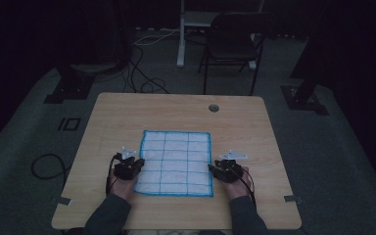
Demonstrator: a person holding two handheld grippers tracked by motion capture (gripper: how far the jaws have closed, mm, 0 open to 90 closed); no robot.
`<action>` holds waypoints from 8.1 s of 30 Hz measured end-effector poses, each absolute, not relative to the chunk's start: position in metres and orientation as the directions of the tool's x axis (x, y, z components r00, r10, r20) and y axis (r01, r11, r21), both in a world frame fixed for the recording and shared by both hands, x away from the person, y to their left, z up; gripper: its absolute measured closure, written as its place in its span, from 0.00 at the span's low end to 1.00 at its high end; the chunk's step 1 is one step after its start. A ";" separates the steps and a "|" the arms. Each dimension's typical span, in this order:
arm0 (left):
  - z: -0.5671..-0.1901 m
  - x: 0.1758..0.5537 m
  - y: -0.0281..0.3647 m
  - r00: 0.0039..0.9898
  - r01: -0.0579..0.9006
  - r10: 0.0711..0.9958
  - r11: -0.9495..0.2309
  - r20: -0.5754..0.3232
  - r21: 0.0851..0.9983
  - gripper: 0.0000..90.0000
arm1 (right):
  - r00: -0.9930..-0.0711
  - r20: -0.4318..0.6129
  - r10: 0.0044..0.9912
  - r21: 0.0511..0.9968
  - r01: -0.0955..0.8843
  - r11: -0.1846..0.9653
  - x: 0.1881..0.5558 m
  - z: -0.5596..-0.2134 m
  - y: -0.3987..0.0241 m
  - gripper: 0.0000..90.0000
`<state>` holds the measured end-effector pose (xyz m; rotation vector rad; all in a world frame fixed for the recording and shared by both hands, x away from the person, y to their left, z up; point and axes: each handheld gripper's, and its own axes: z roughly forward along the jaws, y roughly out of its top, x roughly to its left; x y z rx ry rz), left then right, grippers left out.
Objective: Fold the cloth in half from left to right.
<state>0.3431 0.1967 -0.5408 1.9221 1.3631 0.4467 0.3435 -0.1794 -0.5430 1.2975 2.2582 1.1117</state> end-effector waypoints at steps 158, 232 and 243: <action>-0.479 0.371 0.038 0.696 0.470 0.708 -0.319 -0.123 0.823 0.98 | -0.443 0.096 0.891 0.744 0.626 0.232 0.352 -0.542 -0.212 0.69; -0.529 0.326 0.052 0.774 0.507 0.614 -0.458 -0.152 0.730 0.99 | -0.442 0.094 0.892 0.745 0.626 0.231 0.351 -0.542 -0.213 0.69; -0.528 0.307 0.031 0.835 0.450 0.532 -0.506 -0.145 0.736 0.96 | -0.440 0.095 0.893 0.748 0.623 0.228 0.351 -0.541 -0.214 0.69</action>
